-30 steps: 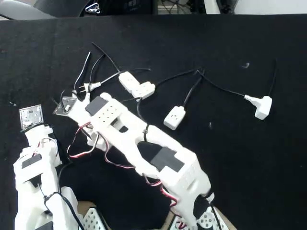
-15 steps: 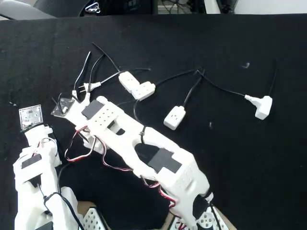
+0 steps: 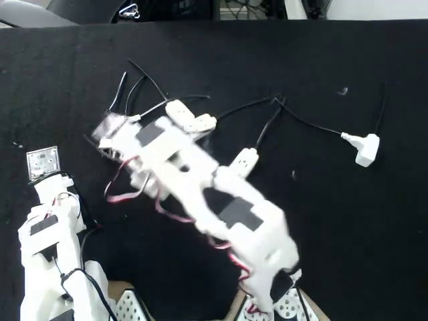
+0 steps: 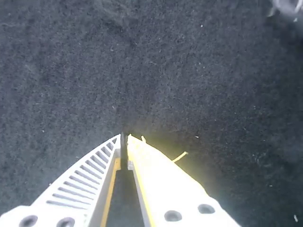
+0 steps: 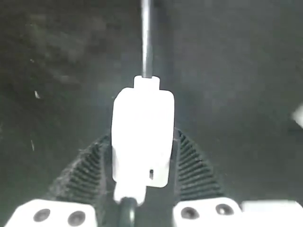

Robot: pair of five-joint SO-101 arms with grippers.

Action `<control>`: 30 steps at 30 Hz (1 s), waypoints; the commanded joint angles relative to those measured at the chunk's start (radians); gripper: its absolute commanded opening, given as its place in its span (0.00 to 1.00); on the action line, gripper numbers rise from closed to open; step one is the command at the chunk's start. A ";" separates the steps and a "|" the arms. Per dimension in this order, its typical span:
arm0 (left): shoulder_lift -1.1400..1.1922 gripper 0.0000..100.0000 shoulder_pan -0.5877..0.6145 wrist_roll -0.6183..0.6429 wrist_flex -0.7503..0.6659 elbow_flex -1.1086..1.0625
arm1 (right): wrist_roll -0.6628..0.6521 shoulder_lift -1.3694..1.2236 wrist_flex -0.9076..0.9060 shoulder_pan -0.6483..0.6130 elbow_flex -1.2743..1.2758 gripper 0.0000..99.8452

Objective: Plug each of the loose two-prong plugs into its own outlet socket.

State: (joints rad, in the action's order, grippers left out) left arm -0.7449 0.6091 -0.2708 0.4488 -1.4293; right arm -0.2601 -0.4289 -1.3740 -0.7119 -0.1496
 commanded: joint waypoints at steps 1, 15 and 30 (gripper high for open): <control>-0.012 0.03 0.007 0.009 -0.015 0.007 | -0.017 0.318 -0.144 0.124 -0.007 0.01; -0.012 0.03 0.004 0.008 -0.015 0.005 | -0.364 0.593 0.008 1.267 0.107 0.01; -0.012 0.03 0.005 0.009 -0.015 0.005 | -0.361 0.012 0.203 1.482 -0.255 0.02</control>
State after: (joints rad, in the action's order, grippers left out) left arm -0.7449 0.6091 -0.2677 0.4488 -1.4293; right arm -0.6114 -0.3613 -1.1884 0.7304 -0.2677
